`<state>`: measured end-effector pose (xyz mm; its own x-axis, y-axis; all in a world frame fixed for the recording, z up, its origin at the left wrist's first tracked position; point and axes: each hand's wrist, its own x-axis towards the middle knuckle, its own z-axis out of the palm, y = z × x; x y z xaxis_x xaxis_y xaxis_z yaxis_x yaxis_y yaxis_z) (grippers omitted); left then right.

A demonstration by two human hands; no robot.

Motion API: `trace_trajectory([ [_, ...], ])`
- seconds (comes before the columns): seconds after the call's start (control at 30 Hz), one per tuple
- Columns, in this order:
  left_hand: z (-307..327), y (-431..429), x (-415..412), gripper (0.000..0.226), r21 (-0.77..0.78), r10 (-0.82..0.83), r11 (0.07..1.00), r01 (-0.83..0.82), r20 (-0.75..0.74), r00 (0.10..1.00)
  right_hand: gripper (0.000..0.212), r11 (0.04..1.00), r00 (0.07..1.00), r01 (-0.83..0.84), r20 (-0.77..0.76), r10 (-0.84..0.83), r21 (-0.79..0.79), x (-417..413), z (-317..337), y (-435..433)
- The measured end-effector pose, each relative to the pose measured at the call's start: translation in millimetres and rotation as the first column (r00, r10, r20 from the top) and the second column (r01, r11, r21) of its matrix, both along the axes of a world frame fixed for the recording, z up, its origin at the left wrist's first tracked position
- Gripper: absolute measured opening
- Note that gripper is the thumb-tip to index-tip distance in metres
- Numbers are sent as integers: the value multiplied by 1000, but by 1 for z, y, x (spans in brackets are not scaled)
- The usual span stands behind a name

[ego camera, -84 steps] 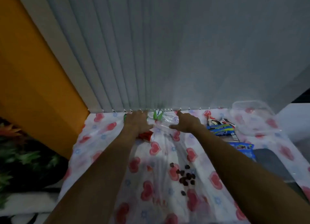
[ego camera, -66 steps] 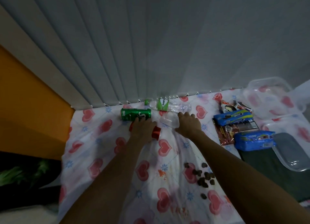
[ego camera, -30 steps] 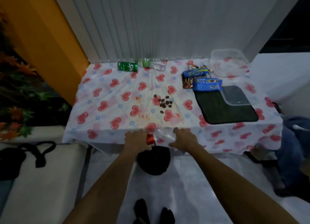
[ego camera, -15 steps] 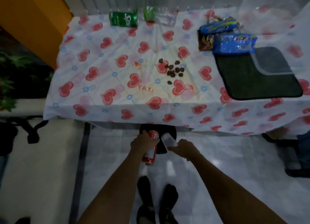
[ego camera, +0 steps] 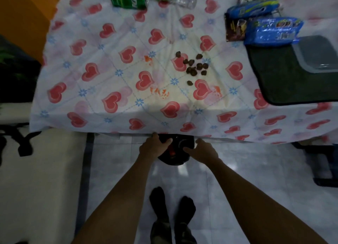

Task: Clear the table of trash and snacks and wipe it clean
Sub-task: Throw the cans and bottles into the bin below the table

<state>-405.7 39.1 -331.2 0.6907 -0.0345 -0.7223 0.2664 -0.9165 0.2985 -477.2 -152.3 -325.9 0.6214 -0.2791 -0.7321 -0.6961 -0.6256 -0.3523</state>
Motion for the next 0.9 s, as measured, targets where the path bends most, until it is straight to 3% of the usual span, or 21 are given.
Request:
trace_trajectory([
  [0.1,31,-2,9,82,40,-131,991,128,63,989,74,993,995,-96,8,96,-64,13,27,0],
  [0.23,85,-13,26,67,81,-413,911,405,174,894,68,978,984,-154,70,165,-141,37,77,1],
  [0.33,140,-24,42,63,118,-411,911,396,153,899,59,966,965,-169,164,202,-196,56,129,-3],
  [0.47,225,-29,70,70,227,-471,881,416,315,824,69,918,928,-256,190,321,-302,89,215,-16],
  [0.63,319,-31,102,79,291,-438,897,332,494,751,67,890,870,-227,328,368,-395,125,315,-29],
  [0.9,400,-34,133,73,285,-387,922,263,641,663,66,844,773,-183,456,441,-505,166,402,-27],
])
